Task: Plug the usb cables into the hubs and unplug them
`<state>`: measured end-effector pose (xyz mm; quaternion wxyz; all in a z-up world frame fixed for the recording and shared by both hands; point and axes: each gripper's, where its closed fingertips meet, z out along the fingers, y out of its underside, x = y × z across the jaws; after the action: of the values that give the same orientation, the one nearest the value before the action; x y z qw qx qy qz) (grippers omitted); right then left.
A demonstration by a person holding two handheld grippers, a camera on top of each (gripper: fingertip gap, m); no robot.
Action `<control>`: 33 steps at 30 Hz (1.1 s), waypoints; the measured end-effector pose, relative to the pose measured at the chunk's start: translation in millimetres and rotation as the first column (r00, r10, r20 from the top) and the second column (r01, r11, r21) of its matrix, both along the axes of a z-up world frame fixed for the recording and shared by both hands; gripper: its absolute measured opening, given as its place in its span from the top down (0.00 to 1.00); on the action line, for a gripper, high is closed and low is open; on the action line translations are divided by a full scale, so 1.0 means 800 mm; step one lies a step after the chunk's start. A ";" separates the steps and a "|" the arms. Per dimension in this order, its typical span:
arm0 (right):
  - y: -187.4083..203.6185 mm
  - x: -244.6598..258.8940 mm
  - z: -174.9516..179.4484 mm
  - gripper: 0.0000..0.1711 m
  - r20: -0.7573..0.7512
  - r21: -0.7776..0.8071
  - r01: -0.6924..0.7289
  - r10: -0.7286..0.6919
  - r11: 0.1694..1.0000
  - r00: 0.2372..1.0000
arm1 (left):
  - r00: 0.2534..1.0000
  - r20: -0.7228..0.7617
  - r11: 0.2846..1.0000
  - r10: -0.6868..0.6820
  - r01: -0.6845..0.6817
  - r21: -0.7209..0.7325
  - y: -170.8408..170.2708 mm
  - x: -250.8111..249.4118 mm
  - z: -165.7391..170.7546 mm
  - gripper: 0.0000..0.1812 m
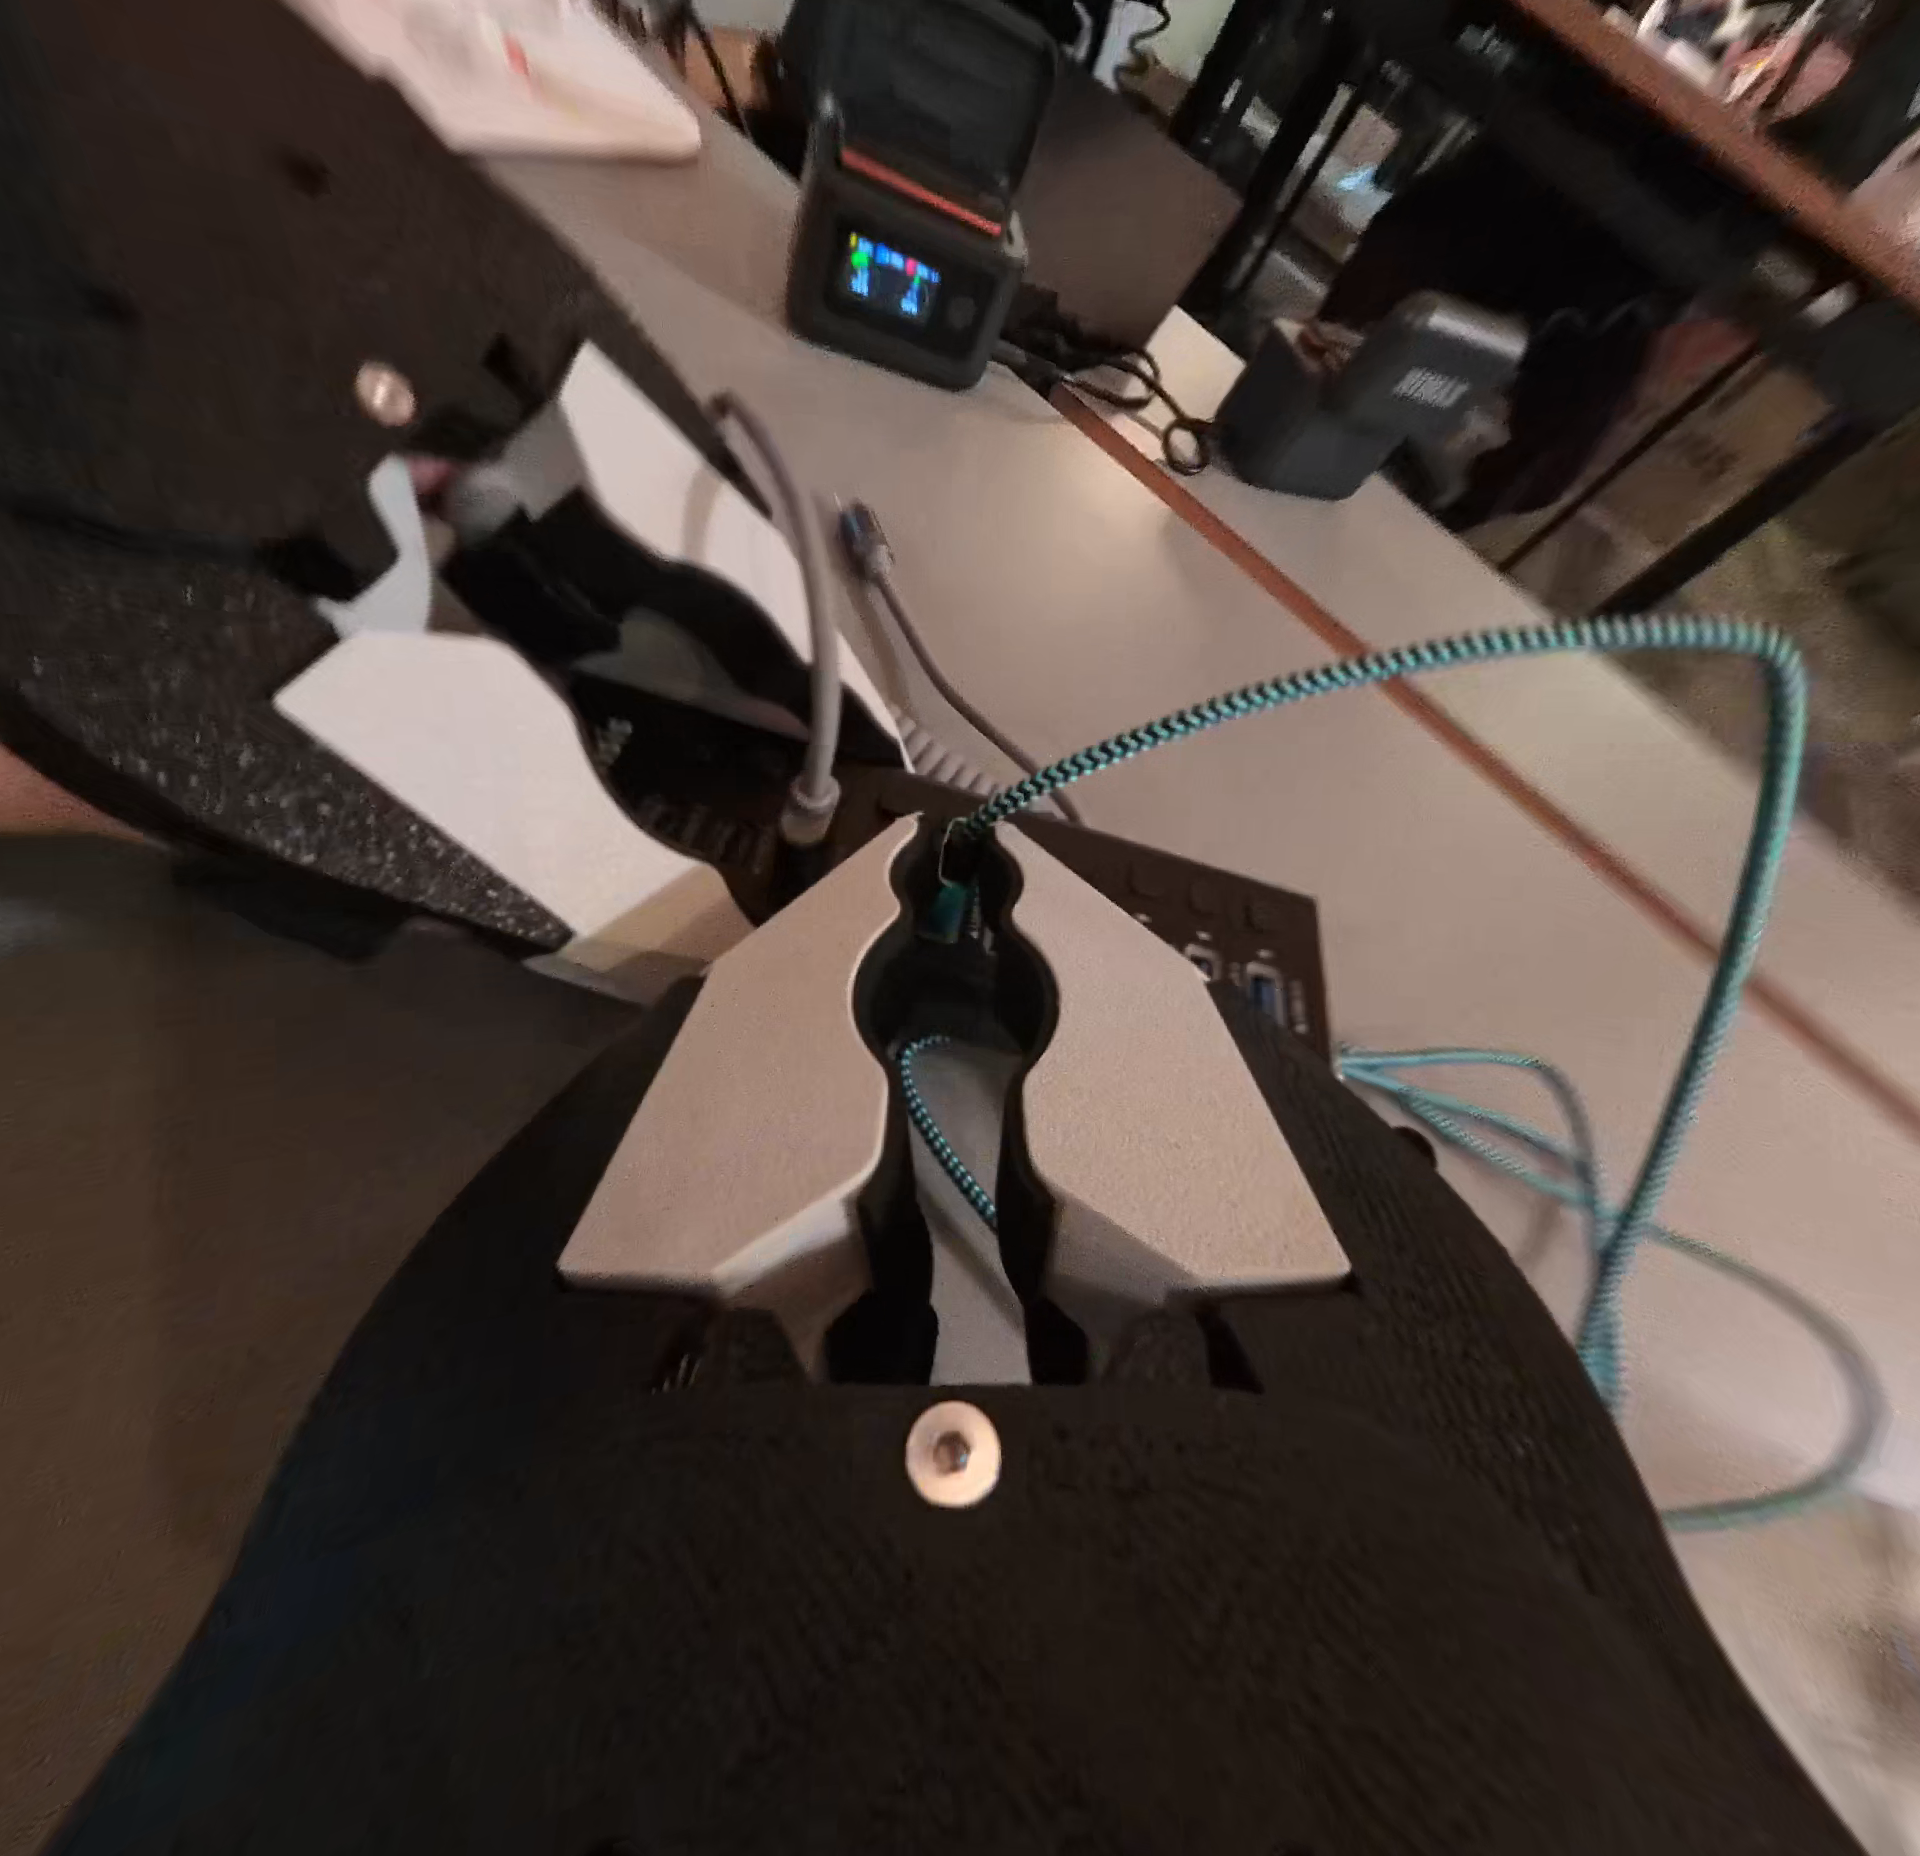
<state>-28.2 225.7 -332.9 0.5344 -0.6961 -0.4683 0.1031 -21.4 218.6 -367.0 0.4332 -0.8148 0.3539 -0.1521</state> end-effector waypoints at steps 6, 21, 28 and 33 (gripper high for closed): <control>0.001 0.001 0.002 0.98 -0.191 -0.194 -0.027 -0.011 0.981 0.982 | 1.000 0.010 1.000 -0.007 0.007 -0.012 -0.001 0.002 -0.001 0.67; -0.004 0.063 0.119 0.97 -0.292 0.095 0.007 0.021 0.995 0.956 | 1.000 -0.029 1.000 0.006 -0.006 -0.002 0.000 -0.002 -0.004 0.68; -0.045 0.140 0.227 0.96 -0.338 0.056 -0.033 0.050 0.998 0.940 | 1.000 -0.010 1.000 -0.013 0.013 -0.020 -0.002 0.001 -0.003 0.68; -0.067 0.194 0.300 0.96 -0.329 0.042 -0.105 0.113 0.994 0.938 | 0.997 0.081 0.995 -0.010 0.018 -0.099 -0.002 0.000 -0.002 0.68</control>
<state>126.6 172.1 -92.8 0.6070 -0.6356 -0.4109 0.2421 -21.2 216.9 -368.2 0.4048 -0.8261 0.3340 -0.2053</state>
